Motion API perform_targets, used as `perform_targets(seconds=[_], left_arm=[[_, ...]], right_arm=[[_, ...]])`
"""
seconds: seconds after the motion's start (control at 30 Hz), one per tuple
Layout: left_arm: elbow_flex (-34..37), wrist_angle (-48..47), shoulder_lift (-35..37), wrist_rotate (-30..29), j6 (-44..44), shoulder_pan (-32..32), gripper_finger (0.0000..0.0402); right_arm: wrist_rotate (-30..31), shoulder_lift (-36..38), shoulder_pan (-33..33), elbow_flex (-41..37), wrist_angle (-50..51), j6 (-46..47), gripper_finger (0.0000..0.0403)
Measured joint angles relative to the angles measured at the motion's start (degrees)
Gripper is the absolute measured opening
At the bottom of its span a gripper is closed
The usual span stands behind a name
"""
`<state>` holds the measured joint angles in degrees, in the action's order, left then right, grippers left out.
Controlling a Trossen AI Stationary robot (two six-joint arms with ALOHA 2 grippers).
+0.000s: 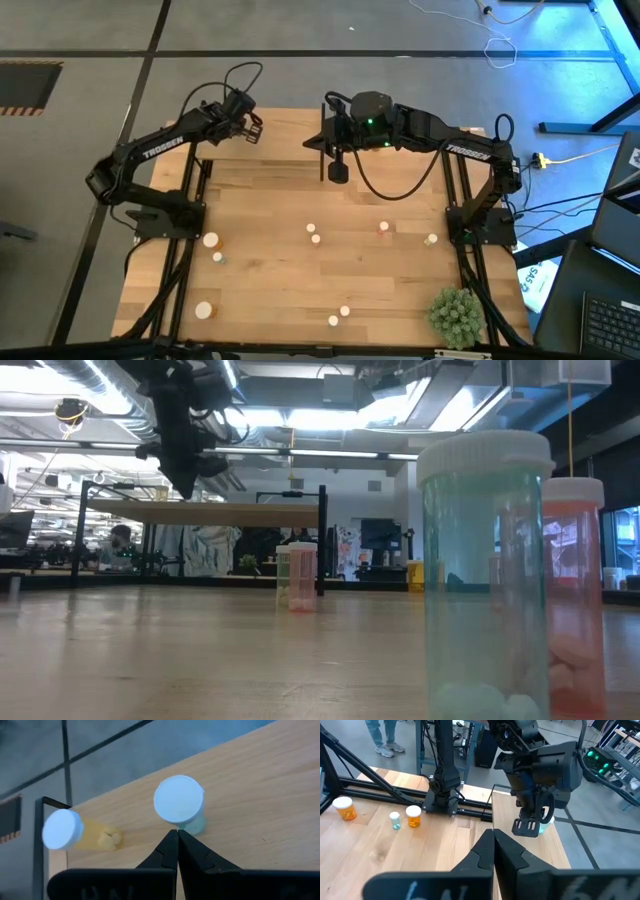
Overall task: Pick and place medicine bottles onto shelf by color
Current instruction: Put the top right small red pill bottle on the shelf
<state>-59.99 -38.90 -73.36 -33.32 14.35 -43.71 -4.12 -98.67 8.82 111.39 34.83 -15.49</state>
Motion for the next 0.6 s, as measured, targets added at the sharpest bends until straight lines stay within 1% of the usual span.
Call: perform_targets(seconds=[0.2, 0.43, 0.5, 0.6], left_arm=[[0.0, -0.39, 4.01, -0.58, 0.0, 2.03, 0.0], [0.0, -4.76, 11.57, -0.34, 0.15, 6.56, 0.0], [0.0, -5.69, 13.41, 0.41, 0.46, 8.38, 0.0], [0.0, -6.75, 16.34, 3.33, 0.54, 11.77, 0.0]], right_arm=[[0.02, 0.46, 0.0, -0.04, 3.08, -0.04, 0.0005], [0.08, 3.21, 0.0, -0.04, 8.35, -0.61, 0.0005], [0.09, 4.8, 0.0, -0.04, 10.4, -0.8, 0.0005], [0.07, 7.47, 0.0, -0.02, 13.77, -0.15, 0.0005]])
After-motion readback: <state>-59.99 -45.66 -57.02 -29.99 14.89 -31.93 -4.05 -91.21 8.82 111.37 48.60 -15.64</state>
